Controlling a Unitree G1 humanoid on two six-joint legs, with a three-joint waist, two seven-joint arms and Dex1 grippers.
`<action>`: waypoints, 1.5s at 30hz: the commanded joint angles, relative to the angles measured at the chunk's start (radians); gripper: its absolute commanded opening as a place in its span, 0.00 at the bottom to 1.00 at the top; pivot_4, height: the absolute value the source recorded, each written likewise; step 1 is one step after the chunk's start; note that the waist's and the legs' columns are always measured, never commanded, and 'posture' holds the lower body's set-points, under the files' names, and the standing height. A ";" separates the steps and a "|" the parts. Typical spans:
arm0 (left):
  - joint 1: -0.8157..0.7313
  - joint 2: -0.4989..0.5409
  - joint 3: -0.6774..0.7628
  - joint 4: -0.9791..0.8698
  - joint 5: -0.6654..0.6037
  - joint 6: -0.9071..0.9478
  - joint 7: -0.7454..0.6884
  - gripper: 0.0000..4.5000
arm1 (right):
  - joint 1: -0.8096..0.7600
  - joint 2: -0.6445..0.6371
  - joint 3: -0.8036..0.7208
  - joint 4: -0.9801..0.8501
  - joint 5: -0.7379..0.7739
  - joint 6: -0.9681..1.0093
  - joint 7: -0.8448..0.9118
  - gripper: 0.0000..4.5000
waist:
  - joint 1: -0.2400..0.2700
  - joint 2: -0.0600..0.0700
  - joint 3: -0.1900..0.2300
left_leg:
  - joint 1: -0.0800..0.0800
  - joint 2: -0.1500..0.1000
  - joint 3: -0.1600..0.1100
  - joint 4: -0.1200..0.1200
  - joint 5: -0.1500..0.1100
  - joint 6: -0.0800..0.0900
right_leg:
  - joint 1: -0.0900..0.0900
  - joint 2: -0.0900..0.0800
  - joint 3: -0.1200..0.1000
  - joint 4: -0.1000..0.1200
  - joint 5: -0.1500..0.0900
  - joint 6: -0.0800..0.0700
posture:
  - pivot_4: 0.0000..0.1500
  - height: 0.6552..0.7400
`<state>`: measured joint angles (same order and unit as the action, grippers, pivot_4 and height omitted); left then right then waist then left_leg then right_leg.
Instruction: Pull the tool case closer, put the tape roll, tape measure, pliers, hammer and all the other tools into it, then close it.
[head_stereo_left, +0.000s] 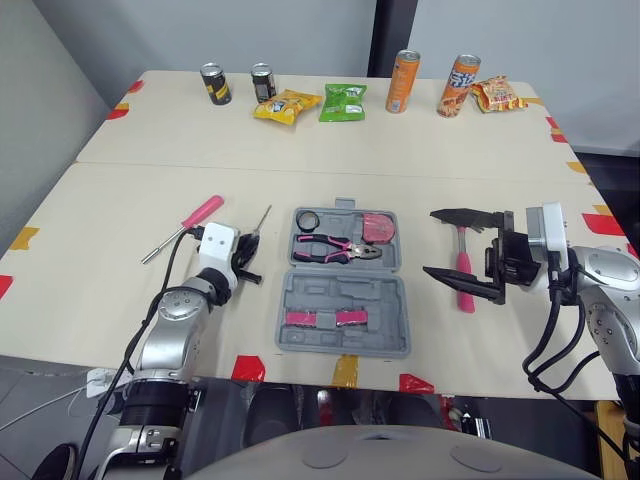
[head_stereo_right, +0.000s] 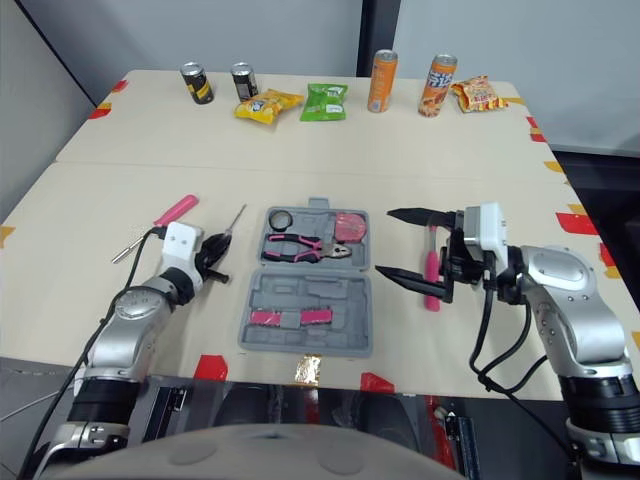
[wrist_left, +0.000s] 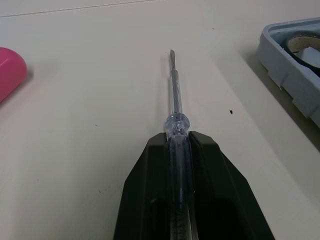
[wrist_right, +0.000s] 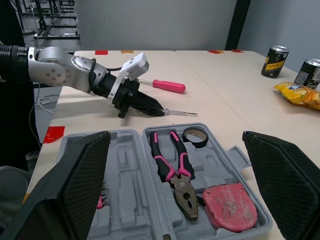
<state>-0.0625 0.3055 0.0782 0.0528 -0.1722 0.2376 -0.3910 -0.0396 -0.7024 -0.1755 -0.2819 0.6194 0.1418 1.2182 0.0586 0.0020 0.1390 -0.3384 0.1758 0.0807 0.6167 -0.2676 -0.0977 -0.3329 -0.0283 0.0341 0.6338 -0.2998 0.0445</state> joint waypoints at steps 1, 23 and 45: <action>-0.019 0.015 0.022 -0.032 -0.024 0.022 -0.012 0.03 | -0.018 -0.002 0.008 -0.036 0.010 -0.003 0.003 1.00 | 0.000 0.000 0.000 | 0.000 0.000 0.000 0.000 0.000 0.000 | 0.000 0.000 0.000 0.000 0.000 0.000 | 1.00 1.00; 0.128 0.326 0.124 -0.193 -0.238 -0.092 -0.510 0.03 | -0.026 0.005 0.053 -0.047 0.014 -0.008 0.006 1.00 | -0.003 0.000 0.000 | 0.000 0.001 0.000 -0.001 0.000 -0.001 | -0.001 0.000 0.000 -0.001 0.000 0.000 | 1.00 1.00; -0.306 0.529 -0.364 -0.361 -0.097 0.201 -0.807 0.03 | -0.014 -0.040 0.023 0.038 0.008 -0.041 0.099 1.00 | -0.007 0.000 0.001 | 0.001 0.001 0.002 -0.001 0.000 -0.001 | -0.002 0.001 0.002 0.002 0.000 -0.001 | 1.00 1.00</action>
<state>-0.3485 0.8350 -0.2655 -0.2651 -0.2875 0.4102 -1.2050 -0.0595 -0.7307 -0.1211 -0.2329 0.6190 0.1126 1.3137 0.0517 0.0024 0.1395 -0.3374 0.1765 0.0827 0.6157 -0.2674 -0.0992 -0.3346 -0.0272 0.0361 0.6362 -0.3003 0.0437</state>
